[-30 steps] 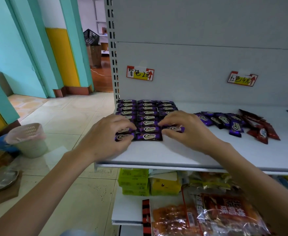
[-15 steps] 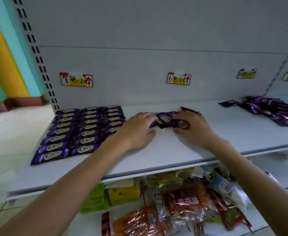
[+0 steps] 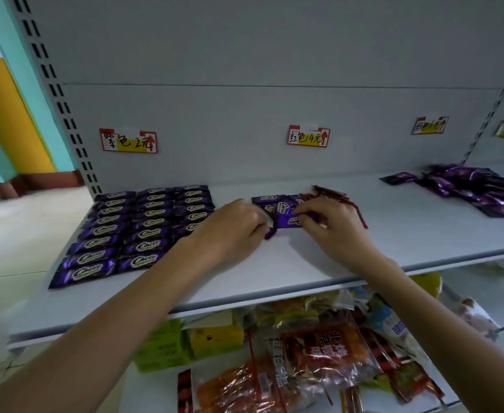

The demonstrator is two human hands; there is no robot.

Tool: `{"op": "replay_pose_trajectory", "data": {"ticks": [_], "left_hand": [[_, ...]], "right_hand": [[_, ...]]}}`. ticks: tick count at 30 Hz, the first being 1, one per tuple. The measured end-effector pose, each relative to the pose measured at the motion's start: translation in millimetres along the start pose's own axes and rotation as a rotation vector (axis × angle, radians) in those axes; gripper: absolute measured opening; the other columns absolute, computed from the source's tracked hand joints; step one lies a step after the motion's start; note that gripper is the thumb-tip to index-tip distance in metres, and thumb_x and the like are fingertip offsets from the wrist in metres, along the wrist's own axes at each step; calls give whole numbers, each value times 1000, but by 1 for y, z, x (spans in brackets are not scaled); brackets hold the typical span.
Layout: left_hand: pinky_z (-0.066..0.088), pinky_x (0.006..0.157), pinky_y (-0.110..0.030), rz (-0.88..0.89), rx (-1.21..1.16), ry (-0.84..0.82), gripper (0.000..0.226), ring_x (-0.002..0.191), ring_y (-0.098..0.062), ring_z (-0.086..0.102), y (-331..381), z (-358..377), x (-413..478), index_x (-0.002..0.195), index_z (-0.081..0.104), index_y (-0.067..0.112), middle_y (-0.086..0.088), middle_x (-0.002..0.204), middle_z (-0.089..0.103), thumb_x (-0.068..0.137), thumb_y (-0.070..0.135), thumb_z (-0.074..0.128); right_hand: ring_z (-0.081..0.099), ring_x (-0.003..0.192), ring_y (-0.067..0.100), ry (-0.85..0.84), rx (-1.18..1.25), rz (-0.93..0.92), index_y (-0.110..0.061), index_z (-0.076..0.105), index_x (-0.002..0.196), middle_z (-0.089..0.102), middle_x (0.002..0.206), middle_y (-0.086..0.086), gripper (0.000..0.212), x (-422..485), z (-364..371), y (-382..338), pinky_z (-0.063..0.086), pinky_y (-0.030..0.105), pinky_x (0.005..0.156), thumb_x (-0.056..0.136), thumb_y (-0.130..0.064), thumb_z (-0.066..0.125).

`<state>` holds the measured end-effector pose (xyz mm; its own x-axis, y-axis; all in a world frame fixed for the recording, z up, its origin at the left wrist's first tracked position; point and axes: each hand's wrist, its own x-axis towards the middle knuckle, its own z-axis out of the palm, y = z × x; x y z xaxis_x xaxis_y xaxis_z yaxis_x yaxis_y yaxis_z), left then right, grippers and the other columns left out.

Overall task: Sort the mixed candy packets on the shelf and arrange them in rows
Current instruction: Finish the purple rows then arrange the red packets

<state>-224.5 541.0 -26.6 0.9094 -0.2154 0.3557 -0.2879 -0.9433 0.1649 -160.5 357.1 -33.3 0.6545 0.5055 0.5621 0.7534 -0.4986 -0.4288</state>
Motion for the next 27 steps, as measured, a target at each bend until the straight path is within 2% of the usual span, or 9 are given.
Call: {"op": "replay_pose_trajectory", "data": {"ticks": [3,7,11,14,16,18,22,25,27], "left_hand": [[29,62,-12,-24,-99,-120,18,70,-5,40,1,-12,-6,94,70,11,16,72,45,86,13,55],[25,63,-17,-95,-25,-252,34,85,-8,41,1,-19,-12,119,61,19,3,94,48,87,32,62],[26,60,-19,-89,-103,-125,28,80,-9,43,5,-23,-19,105,65,17,8,88,45,80,28,70],[36,66,-13,-51,-253,5,9,72,-6,51,4,-31,-31,85,66,17,10,82,50,78,14,71],[44,70,-14,-60,-334,94,13,72,-3,57,-1,-34,-42,82,70,18,1,86,58,78,6,70],[46,74,-11,-84,-385,149,17,78,-5,60,-6,-38,-57,83,74,20,1,90,64,76,7,65],[41,71,-3,-144,-455,69,31,88,9,57,-13,-43,-86,82,75,23,14,96,66,69,13,49],[44,79,-7,-206,-442,73,13,93,8,59,-18,-44,-99,85,76,22,16,97,66,79,15,66],[45,80,-8,-230,-397,114,12,90,6,60,-21,-45,-106,86,76,20,16,96,68,75,16,74]], "right_hand": [[54,68,-1,-71,61,52,-14,69,104,60,83,-13,18,-2,0,-9,38,3,63,89,-11,59],[57,71,3,-95,86,41,-18,68,102,62,82,-13,17,-5,3,-13,41,8,64,90,-11,57],[56,75,-9,-116,143,47,-19,68,95,60,84,-21,17,-7,2,-16,43,7,65,90,-7,56],[57,67,-6,-99,208,50,-21,65,85,60,81,-19,23,-8,-3,-24,43,8,61,90,-3,53],[58,61,-4,-115,231,70,-21,66,85,59,78,-19,27,-8,-3,-28,42,7,58,91,0,50],[59,62,-2,-169,232,68,-21,70,90,60,81,-18,36,-7,0,-33,41,11,55,91,4,44],[53,81,-16,-278,190,-24,-19,72,101,59,96,-19,43,-7,10,-46,38,3,70,87,8,41],[56,87,-9,-302,223,-55,-19,72,101,60,96,-20,43,-7,17,-55,41,7,72,84,7,43],[58,88,-1,-330,260,-80,-20,72,101,62,96,-19,32,-8,21,-60,45,11,72,83,-3,51]]}}
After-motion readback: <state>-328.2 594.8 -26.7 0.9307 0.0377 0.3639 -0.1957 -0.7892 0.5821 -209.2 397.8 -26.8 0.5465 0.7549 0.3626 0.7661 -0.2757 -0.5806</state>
